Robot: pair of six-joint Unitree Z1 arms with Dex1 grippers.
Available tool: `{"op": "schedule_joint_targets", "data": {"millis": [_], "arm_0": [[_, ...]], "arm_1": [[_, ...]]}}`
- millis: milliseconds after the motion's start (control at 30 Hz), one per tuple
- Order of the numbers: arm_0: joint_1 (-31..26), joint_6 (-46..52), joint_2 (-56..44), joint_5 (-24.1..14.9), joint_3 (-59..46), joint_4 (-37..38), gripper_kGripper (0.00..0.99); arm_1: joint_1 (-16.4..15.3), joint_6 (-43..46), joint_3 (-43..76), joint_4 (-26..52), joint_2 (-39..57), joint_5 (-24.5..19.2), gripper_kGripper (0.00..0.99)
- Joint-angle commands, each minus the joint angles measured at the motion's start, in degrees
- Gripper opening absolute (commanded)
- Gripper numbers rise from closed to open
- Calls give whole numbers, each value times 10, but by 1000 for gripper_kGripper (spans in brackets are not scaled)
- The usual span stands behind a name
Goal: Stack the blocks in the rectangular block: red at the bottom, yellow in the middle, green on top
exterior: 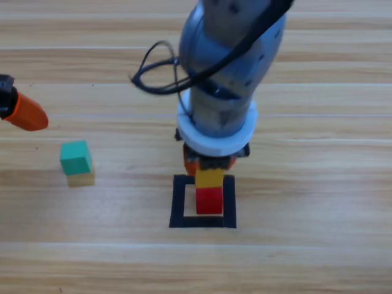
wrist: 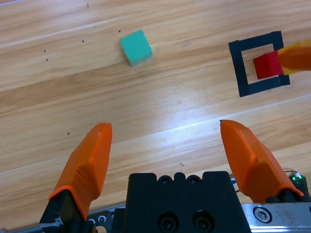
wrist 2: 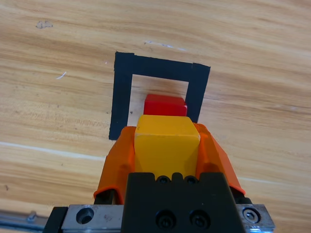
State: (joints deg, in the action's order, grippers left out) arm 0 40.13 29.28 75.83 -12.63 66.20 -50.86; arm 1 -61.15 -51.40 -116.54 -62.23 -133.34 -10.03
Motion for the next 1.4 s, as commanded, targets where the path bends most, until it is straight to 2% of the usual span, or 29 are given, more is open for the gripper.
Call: {"op": "schedule_joint_targets", "data": {"millis": [33,1400], "arm_0": [[-12,-5,8,1,-11,4,946],[-13,-7,32,1,-36,37,931]], "arm_1": [[-11,0,-8,-6,-47,-13,0],[-9,3,-14,-6,-73,-12,0]]}}
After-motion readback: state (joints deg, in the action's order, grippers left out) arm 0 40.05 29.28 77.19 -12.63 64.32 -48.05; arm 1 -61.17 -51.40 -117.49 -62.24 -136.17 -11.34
